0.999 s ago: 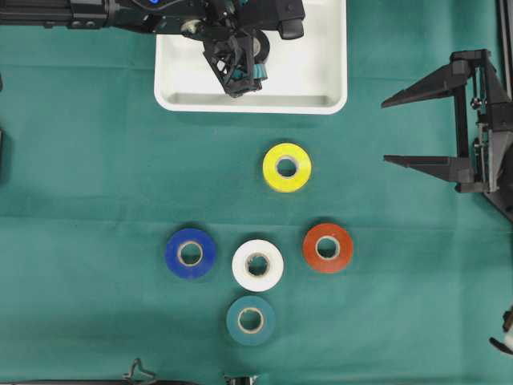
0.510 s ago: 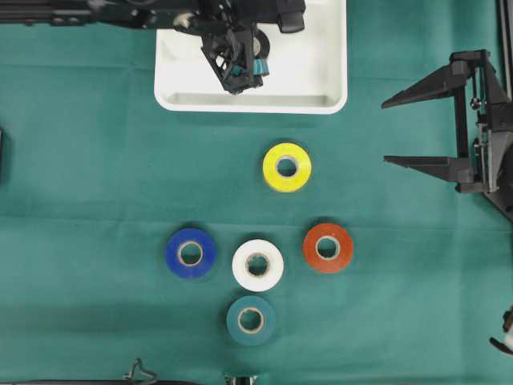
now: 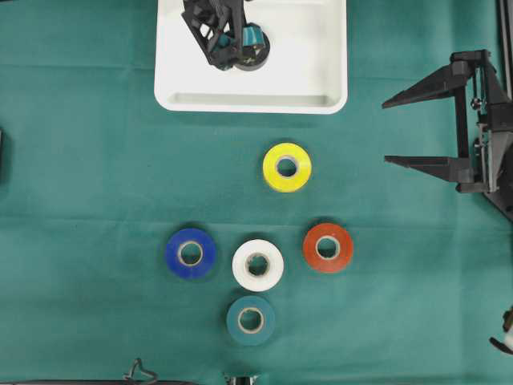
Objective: Pick up the tape from a random location and place it into the white case.
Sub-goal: 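Withdraw the left gripper from the tray back to the left side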
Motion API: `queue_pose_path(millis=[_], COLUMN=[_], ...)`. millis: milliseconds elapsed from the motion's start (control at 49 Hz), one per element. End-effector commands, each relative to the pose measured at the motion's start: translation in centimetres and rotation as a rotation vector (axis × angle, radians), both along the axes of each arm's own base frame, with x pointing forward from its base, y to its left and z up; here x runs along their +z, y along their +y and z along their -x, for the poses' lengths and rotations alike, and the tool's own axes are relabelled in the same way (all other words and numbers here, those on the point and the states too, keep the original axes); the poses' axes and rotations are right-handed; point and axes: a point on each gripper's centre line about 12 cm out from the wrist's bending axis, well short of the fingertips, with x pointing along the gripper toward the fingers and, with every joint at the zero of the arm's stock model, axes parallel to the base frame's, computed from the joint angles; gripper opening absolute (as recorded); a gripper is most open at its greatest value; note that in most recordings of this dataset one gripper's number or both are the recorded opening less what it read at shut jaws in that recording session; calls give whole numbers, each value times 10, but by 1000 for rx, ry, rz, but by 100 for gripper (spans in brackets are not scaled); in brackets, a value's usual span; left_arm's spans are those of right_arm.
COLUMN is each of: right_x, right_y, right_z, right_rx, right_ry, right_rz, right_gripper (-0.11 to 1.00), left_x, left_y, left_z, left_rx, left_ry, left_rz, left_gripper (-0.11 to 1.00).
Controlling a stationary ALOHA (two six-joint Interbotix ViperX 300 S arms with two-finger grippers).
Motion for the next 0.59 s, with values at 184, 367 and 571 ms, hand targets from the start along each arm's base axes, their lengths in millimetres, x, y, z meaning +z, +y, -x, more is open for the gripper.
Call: queue_pose_path(millis=[184,367,571], right_x=[13,13,13], right_y=[0,0,0], right_z=[-4,-4,-3], right_rx=[2,0,0], right_ry=[-29,-31,-32], right_rz=[2,2,0], right_gripper=[93,93,93], left_x=[53,51,50], left_y=[-4,-4,-5], left_z=[17,20,21], left_rx=[3,4,3], left_ry=[-90,-84,-79], left_rz=[-37,-35,-33], left_gripper=[97,97,97])
